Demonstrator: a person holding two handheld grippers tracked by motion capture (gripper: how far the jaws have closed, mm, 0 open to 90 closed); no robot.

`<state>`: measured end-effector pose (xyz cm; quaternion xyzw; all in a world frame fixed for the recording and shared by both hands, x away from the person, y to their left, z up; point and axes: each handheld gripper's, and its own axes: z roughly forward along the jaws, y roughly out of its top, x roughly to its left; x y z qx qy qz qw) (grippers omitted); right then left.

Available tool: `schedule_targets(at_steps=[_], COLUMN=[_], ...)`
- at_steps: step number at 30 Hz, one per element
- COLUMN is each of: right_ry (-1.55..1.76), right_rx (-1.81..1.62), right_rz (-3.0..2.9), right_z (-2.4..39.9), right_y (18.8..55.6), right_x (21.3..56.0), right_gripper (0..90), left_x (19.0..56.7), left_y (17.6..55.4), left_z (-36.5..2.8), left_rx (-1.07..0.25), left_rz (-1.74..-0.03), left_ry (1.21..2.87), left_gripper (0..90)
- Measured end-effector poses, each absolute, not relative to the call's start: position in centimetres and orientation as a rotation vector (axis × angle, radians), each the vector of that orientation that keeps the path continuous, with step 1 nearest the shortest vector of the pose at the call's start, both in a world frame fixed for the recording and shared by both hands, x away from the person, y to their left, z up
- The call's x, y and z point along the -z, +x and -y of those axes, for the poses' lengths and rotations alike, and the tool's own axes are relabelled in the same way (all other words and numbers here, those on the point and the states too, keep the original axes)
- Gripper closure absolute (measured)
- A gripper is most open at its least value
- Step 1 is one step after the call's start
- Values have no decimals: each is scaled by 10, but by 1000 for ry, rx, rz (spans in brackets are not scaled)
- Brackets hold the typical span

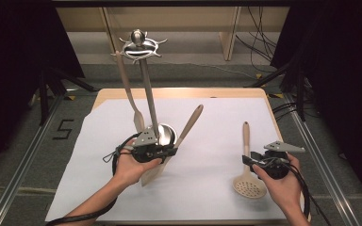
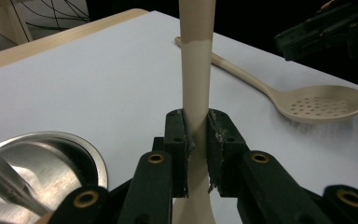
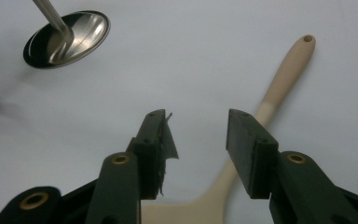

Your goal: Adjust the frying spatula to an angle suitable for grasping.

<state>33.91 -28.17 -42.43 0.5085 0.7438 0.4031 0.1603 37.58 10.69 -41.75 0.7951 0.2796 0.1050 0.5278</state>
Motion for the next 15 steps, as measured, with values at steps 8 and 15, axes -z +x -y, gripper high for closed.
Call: schedule_targets(at_steps=[8, 15], right_ry=[1398, 1333], right_rx=[-1234, -1372], right_rz=[-2092, -2098], right_z=[273, 248], right_y=[337, 335], right_x=[415, 395], right_gripper=[587, 587], left_x=[411, 403], left_y=[370, 364], left_z=[-102, -94], left_rx=[-268, -301], left_rz=[-626, -615], left_ry=[1877, 1853], left_gripper=[782, 782])
